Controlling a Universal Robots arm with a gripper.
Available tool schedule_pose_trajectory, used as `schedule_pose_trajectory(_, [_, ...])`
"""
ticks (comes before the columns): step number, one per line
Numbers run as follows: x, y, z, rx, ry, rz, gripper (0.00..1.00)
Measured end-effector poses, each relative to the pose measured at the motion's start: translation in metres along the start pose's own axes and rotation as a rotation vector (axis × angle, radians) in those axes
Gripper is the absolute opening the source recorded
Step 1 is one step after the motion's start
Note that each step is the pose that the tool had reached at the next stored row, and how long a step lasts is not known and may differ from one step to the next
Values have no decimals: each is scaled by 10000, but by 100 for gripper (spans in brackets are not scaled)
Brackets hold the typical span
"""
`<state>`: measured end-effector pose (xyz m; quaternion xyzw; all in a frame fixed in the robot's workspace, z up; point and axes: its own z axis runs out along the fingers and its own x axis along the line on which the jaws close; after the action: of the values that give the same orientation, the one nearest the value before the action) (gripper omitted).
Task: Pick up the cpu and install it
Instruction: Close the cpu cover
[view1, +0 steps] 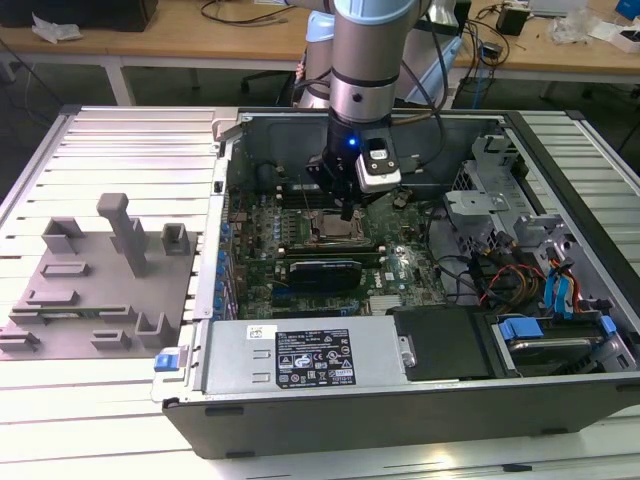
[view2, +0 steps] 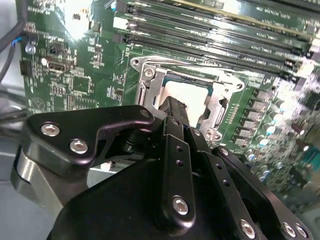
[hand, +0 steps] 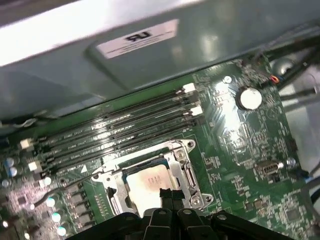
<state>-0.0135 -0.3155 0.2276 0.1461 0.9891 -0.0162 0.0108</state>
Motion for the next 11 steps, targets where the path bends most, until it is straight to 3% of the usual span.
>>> schedule_pose_trajectory(7, [2,-1,3,3,-13,-335,11])
schedule_pose_trajectory(11, [6,-10,8,-11,-28,-825,11])
